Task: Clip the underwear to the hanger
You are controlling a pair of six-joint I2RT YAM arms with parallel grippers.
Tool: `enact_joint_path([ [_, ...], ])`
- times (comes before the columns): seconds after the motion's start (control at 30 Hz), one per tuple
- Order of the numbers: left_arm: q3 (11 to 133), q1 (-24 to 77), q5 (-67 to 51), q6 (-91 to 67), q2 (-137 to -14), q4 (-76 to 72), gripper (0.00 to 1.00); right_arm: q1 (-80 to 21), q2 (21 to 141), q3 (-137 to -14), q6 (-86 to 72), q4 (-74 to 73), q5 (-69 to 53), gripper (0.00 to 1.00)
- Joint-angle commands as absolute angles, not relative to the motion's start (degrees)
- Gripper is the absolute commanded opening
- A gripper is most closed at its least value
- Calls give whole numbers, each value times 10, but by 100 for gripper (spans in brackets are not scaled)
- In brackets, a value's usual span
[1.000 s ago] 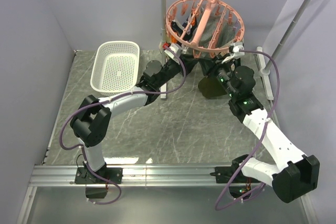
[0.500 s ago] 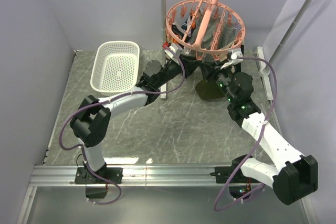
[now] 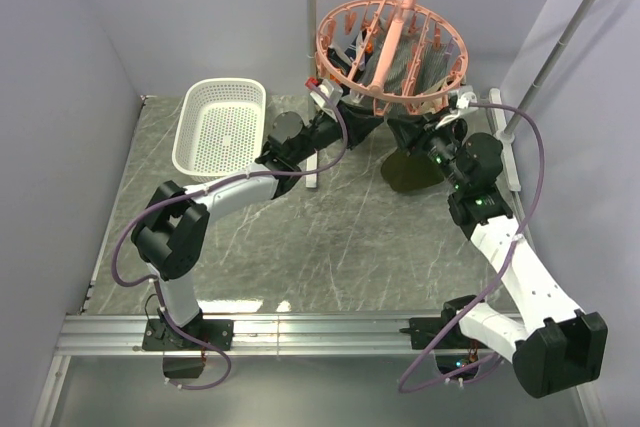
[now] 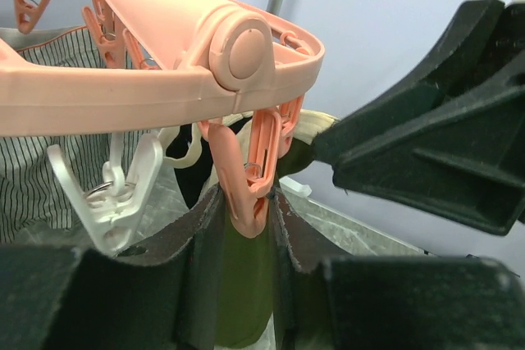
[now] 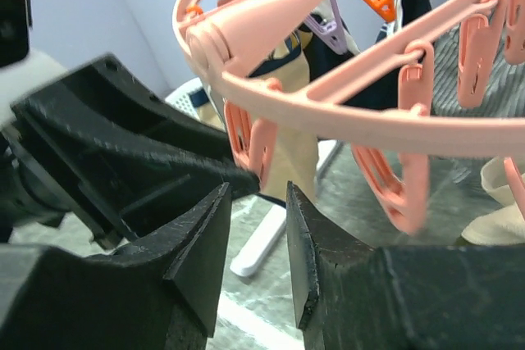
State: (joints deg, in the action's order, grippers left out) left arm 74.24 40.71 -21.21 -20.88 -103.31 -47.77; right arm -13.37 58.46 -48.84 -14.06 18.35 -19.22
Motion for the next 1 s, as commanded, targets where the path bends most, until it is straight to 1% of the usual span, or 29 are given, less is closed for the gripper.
enact_joint_path([
  [0.0, 752, 413, -230, -203, -1009, -483, 18, -140, 593, -531, -182, 200, -191, 40],
  [0.1, 756, 420, -217, -185, -1012, -476, 17, -151, 599, -533, -215, 203, -162, 40],
  [0.33, 758, 442, -182, -123, -1013, -460, 17, -165, 621, -548, -236, 199, -104, 40],
  [0.53, 752, 456, -156, -76, -1013, -461, 17, -170, 637, -559, -253, 201, -56, 34],
  [0.73, 745, 467, -151, -40, -1009, -456, 19, -171, 648, -563, -261, 208, -58, 22],
  [0.77, 743, 468, -149, -41, -1008, -455, 20, -172, 648, -563, -260, 209, -61, 17],
  [0.83, 744, 467, -146, -44, -1006, -451, 23, -171, 646, -562, -257, 209, -65, 13],
  [0.87, 742, 467, -142, -47, -1005, -449, 25, -171, 643, -562, -254, 208, -69, 6],
  [0.9, 740, 466, -139, -52, -1002, -449, 31, -171, 642, -559, -251, 208, -69, 2],
  [0.97, 738, 461, -140, -69, -998, -447, 37, -171, 638, -557, -244, 208, -78, 0],
])
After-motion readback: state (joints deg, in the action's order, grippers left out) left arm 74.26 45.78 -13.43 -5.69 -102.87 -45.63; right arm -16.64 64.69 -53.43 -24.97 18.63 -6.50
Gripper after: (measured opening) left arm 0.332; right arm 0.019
